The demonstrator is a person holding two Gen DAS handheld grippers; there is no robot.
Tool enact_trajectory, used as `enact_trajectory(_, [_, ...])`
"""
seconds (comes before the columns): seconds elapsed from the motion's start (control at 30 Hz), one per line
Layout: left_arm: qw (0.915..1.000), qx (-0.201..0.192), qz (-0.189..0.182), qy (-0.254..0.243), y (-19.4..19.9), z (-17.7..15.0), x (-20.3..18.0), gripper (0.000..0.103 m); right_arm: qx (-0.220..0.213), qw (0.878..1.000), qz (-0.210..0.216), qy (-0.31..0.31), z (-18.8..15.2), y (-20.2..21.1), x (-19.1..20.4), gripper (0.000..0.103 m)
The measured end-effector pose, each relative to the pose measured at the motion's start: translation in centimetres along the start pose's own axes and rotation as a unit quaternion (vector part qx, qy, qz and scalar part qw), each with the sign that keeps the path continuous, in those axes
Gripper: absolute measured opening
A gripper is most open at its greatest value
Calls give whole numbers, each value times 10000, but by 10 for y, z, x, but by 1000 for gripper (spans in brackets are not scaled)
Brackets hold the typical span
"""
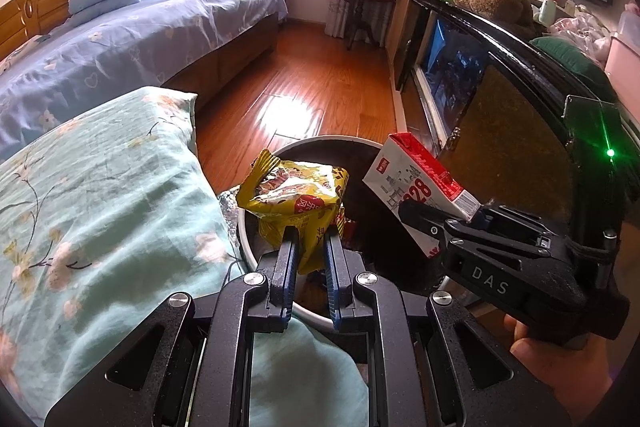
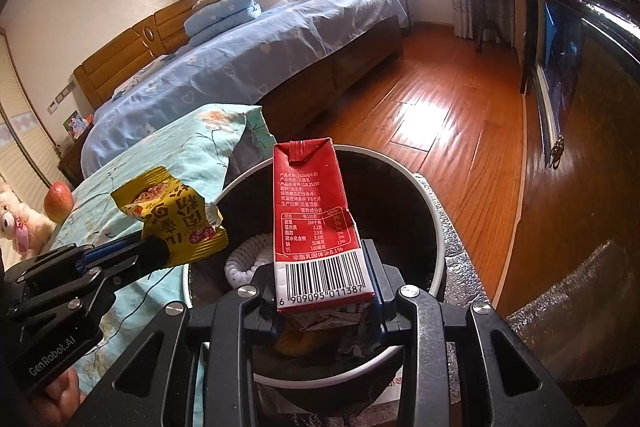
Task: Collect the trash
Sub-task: 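Lower the yellow bag and red carton into the bin with both grippers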
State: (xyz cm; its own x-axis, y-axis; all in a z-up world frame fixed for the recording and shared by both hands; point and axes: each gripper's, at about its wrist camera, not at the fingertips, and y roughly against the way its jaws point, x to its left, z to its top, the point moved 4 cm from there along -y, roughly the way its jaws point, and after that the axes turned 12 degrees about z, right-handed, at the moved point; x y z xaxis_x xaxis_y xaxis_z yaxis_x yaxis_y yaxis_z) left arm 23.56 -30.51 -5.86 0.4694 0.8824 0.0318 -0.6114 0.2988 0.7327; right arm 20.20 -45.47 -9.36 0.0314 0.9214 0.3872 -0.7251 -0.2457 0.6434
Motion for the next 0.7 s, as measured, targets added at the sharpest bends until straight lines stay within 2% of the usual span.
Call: enact_trajectory(0.7, [10000,-3,33,-35,-3,3,-3,12,37,10000,46,-60,2,-4,-4,33])
